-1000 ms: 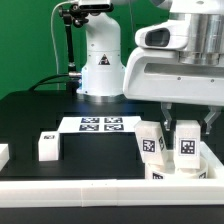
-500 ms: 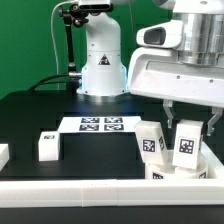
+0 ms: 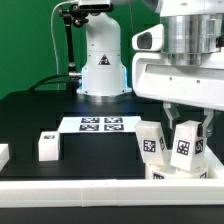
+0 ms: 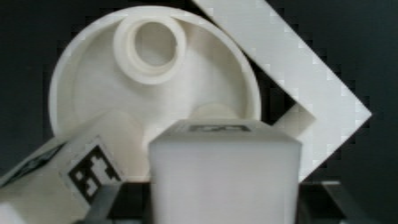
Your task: Assemble stool
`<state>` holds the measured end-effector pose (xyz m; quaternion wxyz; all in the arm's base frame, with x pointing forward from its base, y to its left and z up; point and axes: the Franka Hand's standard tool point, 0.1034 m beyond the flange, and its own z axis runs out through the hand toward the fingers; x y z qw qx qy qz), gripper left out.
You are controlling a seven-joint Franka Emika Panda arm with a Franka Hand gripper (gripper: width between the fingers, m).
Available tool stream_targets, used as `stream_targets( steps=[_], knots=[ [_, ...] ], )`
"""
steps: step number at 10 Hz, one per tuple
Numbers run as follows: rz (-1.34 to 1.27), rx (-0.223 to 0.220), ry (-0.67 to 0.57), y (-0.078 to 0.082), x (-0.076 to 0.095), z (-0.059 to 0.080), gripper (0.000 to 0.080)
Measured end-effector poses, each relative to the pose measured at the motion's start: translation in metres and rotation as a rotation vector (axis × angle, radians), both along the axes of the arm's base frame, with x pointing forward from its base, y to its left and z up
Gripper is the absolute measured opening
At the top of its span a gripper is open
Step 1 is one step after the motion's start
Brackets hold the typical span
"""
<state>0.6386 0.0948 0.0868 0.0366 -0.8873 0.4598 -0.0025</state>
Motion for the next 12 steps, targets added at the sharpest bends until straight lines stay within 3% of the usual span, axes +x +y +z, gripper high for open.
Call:
stream_targets(
  steps=[2,8,12],
  knots=[
    [-0.139,0.038,0.005,-0.002,0.000,-0.005,0.0346],
    [-0.446,0.060,0.033,0.000,0.000,-0.005,0.0345],
    [-0.685,0.072,0.041,0.010,0.001,-0.008,0.0343]
  ],
)
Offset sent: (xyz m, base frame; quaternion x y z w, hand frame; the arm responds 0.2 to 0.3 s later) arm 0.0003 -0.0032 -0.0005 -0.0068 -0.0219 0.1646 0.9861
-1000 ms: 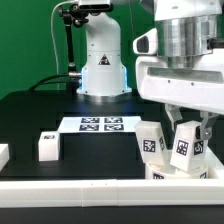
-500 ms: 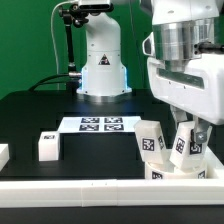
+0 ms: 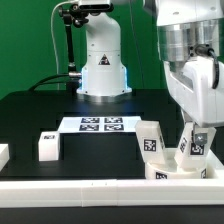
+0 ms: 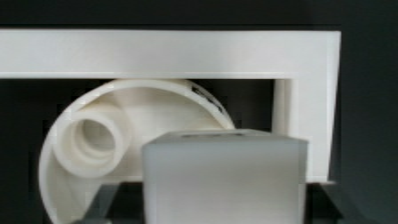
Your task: Assemble stool
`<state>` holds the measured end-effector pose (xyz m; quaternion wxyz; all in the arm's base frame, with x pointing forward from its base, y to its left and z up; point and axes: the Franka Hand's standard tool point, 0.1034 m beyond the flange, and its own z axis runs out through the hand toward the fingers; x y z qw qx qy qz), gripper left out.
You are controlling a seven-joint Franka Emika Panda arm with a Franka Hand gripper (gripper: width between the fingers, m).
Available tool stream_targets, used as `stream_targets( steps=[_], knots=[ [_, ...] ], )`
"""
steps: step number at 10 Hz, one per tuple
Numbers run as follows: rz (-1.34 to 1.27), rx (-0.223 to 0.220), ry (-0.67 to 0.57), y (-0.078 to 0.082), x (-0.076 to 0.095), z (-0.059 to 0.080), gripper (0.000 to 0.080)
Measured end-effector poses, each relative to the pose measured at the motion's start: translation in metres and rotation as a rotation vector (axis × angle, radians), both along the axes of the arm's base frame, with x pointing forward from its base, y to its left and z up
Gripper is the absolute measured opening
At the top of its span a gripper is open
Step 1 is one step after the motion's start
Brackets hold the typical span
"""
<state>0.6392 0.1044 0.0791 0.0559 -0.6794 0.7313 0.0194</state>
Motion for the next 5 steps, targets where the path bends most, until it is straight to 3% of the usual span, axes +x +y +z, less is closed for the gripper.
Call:
stream_targets(
  steps=[5],
  knots=[
    [-0.266,0.033,-0.001,0.014,0.003,-0.001,0.0343]
  ],
)
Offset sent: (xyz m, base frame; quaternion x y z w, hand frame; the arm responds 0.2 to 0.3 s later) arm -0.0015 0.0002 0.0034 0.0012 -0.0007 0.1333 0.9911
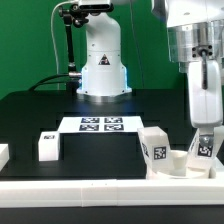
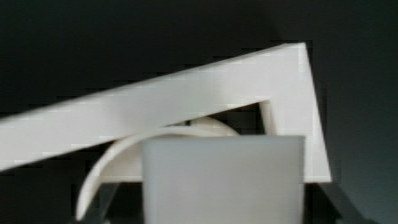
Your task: Assemble stool
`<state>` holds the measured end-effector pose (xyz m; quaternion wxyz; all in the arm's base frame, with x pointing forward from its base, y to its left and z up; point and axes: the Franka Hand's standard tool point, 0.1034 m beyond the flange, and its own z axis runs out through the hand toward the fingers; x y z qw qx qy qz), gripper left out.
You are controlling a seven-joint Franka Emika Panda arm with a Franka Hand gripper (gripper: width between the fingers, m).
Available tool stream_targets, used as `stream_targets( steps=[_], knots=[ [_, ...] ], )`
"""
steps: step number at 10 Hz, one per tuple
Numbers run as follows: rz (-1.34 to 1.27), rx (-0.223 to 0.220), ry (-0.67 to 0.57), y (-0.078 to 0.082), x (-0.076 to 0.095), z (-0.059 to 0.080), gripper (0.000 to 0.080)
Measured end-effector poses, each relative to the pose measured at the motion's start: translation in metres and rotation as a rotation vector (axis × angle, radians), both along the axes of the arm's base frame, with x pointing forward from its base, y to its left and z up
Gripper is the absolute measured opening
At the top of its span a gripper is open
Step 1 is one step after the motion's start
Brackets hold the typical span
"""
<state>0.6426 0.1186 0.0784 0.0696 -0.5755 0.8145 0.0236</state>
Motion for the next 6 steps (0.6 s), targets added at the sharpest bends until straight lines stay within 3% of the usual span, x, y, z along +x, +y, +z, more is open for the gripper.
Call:
stream_targets(
  steps=[2,3,4,6],
  knots=[
    [-0.026,0.007,0.003,0.002,0.000,0.000,0.0343],
    [-0.005,0.005,0.006,0.002,-0.001,0.000,0.0524],
    [0.038,0.009,0.037,0.002,-0.002,0.005,0.0610],
    [0.073,0.022,0.092,0.007,0.001,0.020,0.0641]
  ],
)
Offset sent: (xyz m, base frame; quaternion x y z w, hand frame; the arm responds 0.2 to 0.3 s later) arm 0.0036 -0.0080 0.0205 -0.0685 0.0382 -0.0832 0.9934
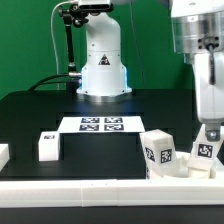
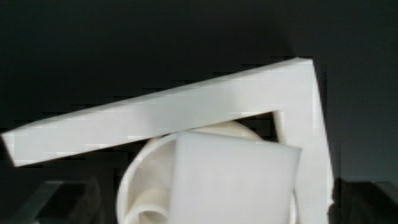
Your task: Assemble stool
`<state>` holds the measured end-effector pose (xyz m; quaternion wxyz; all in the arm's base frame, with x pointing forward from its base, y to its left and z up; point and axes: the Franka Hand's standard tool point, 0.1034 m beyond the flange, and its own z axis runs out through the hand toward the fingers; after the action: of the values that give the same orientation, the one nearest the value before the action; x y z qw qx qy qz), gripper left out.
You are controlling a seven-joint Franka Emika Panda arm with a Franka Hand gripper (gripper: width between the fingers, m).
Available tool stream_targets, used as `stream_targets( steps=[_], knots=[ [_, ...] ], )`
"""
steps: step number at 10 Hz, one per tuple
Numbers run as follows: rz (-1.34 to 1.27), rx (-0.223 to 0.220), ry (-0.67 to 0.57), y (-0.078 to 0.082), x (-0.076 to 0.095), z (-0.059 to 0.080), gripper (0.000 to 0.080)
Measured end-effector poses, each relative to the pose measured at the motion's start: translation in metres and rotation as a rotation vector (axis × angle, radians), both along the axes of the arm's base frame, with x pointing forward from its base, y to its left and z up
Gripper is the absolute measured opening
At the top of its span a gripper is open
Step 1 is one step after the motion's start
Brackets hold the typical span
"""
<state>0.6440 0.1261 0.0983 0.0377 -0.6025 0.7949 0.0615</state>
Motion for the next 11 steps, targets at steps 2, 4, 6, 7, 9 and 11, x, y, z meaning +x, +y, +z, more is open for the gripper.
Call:
stream_targets(
  steps=[2,4,6,7,9,11],
  knots=[
    [0.026,0.005,-0.010,0.0017,0.0032,0.0043,0.0648],
    [0.143,0.006,-0.026,0.0015,0.0030,0.0037,0.0649],
    [0.402,-0.033,-0.044,-0.0006,0.0006,0.0021,0.0649],
    [0.492,-0.057,-0.047,-0.0006,0.0001,0.0021,0.0649],
    [0.765,-0.074,-0.073,-0.0009,0.0006,0.0026,0.0649],
    [0.961,-0.070,-0.096,-0.0021,0.0017,0.0027,0.0649]
  ],
)
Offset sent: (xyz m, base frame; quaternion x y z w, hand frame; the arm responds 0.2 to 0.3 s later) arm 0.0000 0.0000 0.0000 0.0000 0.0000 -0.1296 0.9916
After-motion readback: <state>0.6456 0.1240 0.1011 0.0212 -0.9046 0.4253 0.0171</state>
